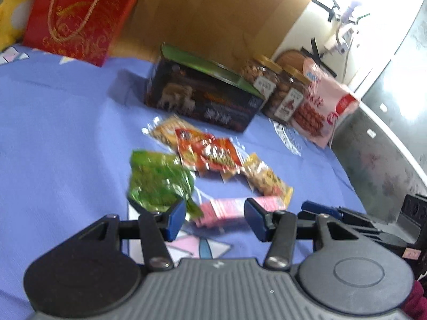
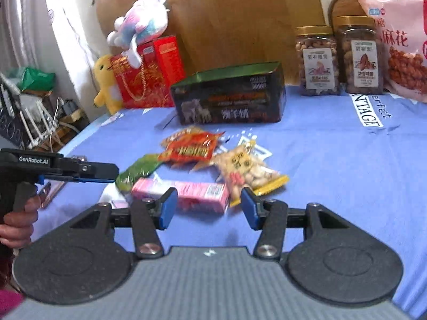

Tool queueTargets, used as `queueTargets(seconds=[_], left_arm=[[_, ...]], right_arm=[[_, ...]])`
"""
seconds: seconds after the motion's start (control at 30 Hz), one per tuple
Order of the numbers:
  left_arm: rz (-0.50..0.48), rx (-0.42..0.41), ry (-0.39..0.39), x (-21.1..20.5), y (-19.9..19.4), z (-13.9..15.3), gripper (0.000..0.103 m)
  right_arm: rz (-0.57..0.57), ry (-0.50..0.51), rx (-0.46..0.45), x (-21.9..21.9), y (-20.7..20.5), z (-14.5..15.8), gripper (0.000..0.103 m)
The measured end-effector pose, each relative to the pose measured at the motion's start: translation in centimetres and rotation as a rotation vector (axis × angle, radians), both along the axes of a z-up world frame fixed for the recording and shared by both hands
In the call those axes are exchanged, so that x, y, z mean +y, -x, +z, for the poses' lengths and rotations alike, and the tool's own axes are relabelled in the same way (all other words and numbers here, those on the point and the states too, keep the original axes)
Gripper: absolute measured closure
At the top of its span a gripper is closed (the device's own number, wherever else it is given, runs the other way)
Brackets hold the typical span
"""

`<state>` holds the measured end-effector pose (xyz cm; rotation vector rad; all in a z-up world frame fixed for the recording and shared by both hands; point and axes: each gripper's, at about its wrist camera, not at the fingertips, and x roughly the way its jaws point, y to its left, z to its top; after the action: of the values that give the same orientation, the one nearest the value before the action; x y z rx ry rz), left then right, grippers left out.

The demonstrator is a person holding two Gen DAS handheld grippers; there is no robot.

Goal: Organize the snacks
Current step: 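Reach the left gripper to the pink candy box and grasp it, then lift the pink candy box into the black tin and open the left gripper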

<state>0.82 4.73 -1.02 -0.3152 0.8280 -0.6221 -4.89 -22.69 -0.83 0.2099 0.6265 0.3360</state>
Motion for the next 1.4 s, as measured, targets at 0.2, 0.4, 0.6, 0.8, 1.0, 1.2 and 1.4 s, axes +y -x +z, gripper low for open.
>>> queueTargets(seconds=[0.2, 0.4, 0.6, 0.8, 1.0, 1.2, 1.4], left_arm=[[-0.006, 0.028, -0.043, -1.5, 0.6, -1.0, 0.053], [-0.008, 0.042, -0.077, -2.5, -0.1, -1.4, 0.051], [-0.022, 0.008, -0.097, -3.8, 0.1, -1.4, 0.040], [-0.025, 0.040, -0.078, -4.4, -0.7, -1.2, 0.044], [-0.040, 0.032, -0.109, -5.3, 0.5, -0.9, 0.051], [-0.036, 0.041, -0.099, -4.5, 0.6, -0.9, 0.050], [-0.032, 0.034, -0.074, -3.4, 1.2, -0.3, 0.048]], right_arm=[[0.047, 0.030, 0.029, 1.2, -1.1, -1.3, 0.048], [0.079, 0.054, 0.038, 1.8, -1.9, -2.1, 0.047], [0.090, 0.052, 0.023, 2.1, -2.1, -2.3, 0.046], [0.096, 0.056, 0.021, 2.8, -1.8, -2.2, 0.045], [0.054, 0.081, 0.015, 2.9, -0.9, -1.7, 0.045], [0.104, 0.104, -0.011, 3.0, 0.3, -1.4, 0.047], [0.107, 0.193, -0.018, 3.0, 0.7, -1.9, 0.046]])
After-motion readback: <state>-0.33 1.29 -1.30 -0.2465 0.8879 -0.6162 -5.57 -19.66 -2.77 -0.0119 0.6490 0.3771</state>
